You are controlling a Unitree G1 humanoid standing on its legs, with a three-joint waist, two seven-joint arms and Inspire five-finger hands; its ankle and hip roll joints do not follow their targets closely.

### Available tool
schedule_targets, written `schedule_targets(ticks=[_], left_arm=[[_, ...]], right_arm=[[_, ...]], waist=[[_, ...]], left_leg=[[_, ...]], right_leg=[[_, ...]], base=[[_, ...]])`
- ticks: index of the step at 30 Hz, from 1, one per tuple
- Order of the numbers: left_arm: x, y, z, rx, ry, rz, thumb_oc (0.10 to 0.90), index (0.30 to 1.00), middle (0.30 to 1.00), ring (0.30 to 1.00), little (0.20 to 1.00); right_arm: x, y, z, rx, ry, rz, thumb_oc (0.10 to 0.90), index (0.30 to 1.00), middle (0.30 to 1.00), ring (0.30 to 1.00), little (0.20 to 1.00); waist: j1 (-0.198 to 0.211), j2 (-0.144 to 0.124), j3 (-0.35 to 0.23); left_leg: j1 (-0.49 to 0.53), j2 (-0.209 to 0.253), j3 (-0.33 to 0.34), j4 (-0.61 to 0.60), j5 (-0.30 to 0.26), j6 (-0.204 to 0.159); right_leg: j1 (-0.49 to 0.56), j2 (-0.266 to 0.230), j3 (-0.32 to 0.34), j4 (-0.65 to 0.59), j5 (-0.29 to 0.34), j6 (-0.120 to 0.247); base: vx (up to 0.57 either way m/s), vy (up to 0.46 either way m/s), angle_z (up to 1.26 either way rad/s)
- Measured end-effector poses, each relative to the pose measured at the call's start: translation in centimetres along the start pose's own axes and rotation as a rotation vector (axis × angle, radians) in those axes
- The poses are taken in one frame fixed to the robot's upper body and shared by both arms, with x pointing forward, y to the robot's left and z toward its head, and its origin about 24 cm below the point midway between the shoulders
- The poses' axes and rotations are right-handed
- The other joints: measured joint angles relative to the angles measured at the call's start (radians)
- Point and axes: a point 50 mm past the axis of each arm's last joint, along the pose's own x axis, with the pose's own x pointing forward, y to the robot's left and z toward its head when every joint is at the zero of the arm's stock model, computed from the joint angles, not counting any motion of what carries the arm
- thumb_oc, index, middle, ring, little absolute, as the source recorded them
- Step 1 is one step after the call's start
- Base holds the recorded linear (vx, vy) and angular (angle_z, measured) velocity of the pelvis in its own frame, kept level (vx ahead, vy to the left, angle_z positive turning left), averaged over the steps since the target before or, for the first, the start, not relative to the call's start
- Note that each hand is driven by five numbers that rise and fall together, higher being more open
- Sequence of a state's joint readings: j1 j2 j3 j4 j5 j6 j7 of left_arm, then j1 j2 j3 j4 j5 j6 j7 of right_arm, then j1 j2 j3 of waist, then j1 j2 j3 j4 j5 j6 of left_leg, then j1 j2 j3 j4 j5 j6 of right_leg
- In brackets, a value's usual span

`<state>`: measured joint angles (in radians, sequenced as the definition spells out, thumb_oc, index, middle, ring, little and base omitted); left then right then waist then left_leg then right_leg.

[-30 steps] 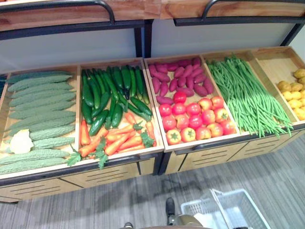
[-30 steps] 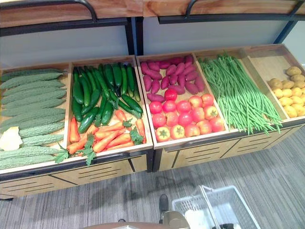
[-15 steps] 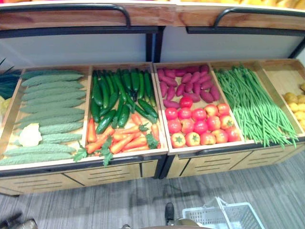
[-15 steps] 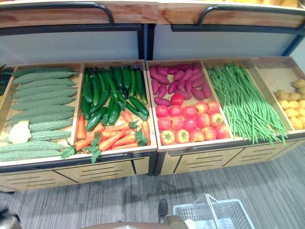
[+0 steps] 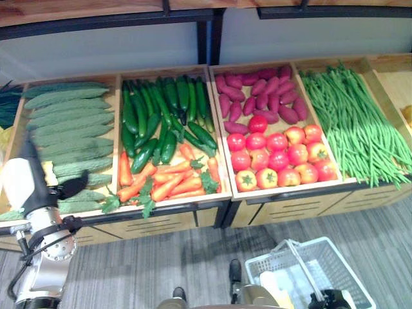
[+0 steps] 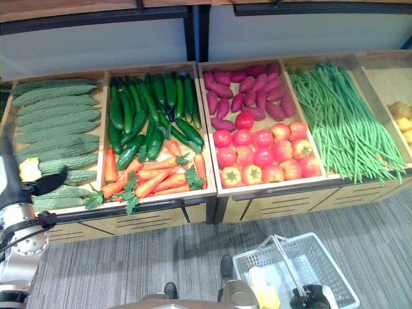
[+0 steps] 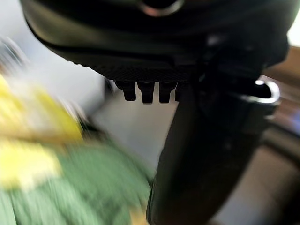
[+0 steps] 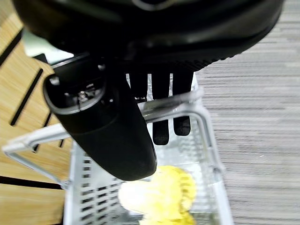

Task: Get the vegetables into the basket

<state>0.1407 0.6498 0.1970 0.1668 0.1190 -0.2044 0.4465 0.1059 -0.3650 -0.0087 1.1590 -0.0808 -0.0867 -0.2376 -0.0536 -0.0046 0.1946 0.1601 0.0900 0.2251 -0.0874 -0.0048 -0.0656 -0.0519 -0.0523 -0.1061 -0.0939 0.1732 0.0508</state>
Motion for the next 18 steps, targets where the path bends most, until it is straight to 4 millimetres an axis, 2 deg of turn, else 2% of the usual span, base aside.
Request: schedule_targets(ticks=[2, 6, 15, 18], left_arm=[[0.2, -0.4, -0.1, -0.056, 0.024, -0.038, 0.9, 1.0, 1.0, 1.0, 1.0], [-0.2, -1.7, 0.2, -0.232, 0.062, -0.166, 0.9, 1.0, 1.0, 1.0, 1.0], [-0.8, -3.0, 0.5, -0.356, 0.069, -0.402, 0.9, 1.0, 1.0, 1.0, 1.0], [-1.3, -3.5, 0.8, -0.307, 0.044, -0.555, 0.9, 1.0, 1.0, 1.0, 1.0]], right_arm=[[0.1, 0.0, 0.4, 0.002, -0.011, 0.005, 0.4, 0.3, 0.3, 0.3, 0.3], [0.1, 0.2, -0.3, -0.008, 0.029, 0.04, 0.4, 0.3, 0.3, 0.3, 0.3], [0.1, 0.0, -0.4, -0.021, 0.031, 0.061, 0.4, 0.3, 0.3, 0.3, 0.3], [0.1, 0.0, -0.3, -0.037, 0.027, 0.071, 0.4, 0.3, 0.3, 0.3, 0.3]], waist=[[-0.003, 0.003, 0.006], [-0.014, 0.008, 0.009], [-0.015, 0.014, 0.012], [-0.015, 0.017, 0.013]], left_leg=[[0.001, 0.001, 0.007, 0.0, 0.0, 0.0], [0.006, 0.001, 0.017, 0.0, -0.001, 0.001], [0.008, 0.0, 0.022, 0.0, -0.002, 0.001], [0.008, 0.0, 0.023, 0.0, -0.002, 0.002]], right_leg=[[-0.001, 0.001, 0.006, 0.0, 0.001, 0.001], [-0.002, 0.004, 0.016, 0.0, 0.003, 0.0], [-0.002, 0.005, 0.023, 0.0, 0.004, 0.001], [-0.002, 0.005, 0.024, 0.0, 0.005, 0.001]], base=[[0.01, 0.009, -0.11], [0.01, 0.013, -0.08], [0.0, 0.004, -0.01], [0.0, 0.0, 0.0]])
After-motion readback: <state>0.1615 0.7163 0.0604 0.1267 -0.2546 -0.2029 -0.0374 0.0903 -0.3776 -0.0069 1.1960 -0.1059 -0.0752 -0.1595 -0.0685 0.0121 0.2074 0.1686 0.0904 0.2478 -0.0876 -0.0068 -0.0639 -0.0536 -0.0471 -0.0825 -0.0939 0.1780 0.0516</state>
